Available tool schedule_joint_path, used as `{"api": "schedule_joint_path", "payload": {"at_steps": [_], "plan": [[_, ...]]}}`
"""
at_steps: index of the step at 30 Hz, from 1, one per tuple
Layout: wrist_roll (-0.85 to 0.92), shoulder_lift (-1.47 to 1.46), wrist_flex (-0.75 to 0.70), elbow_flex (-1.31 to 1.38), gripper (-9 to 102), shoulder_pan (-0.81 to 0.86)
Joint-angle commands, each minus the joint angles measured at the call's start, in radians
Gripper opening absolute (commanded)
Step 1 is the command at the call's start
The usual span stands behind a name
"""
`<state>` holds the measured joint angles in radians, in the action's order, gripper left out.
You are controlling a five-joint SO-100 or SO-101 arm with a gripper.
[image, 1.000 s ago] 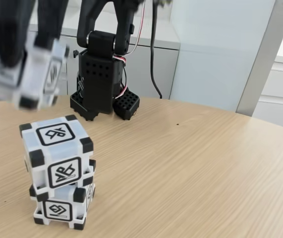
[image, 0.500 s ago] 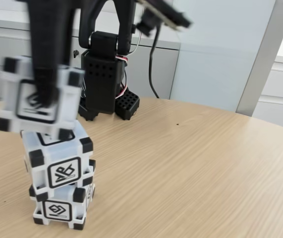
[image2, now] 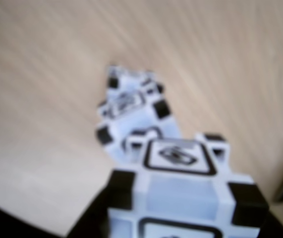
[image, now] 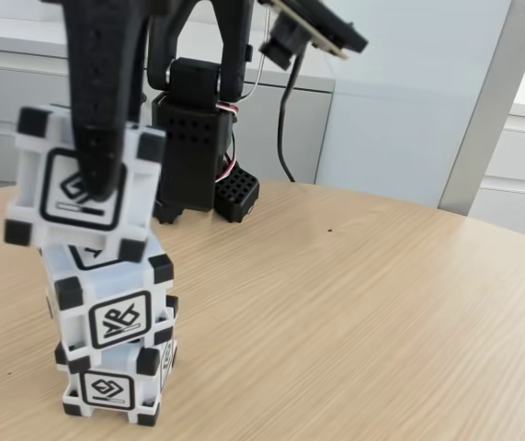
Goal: Stack cubes from left to right.
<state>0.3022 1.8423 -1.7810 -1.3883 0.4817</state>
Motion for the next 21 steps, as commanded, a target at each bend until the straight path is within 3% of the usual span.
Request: {"api": "schedule_joint_path", "payload": {"at_steps": [1, 9, 21], "plan": [[-0.014, 0.020, -0.018, 0.032, 0, 0.006], [-0.061, 0.021, -0.124, 0.046, 0, 0.006], [-0.025, 0.020, -0.124, 0.031, 0, 0.006]]}}
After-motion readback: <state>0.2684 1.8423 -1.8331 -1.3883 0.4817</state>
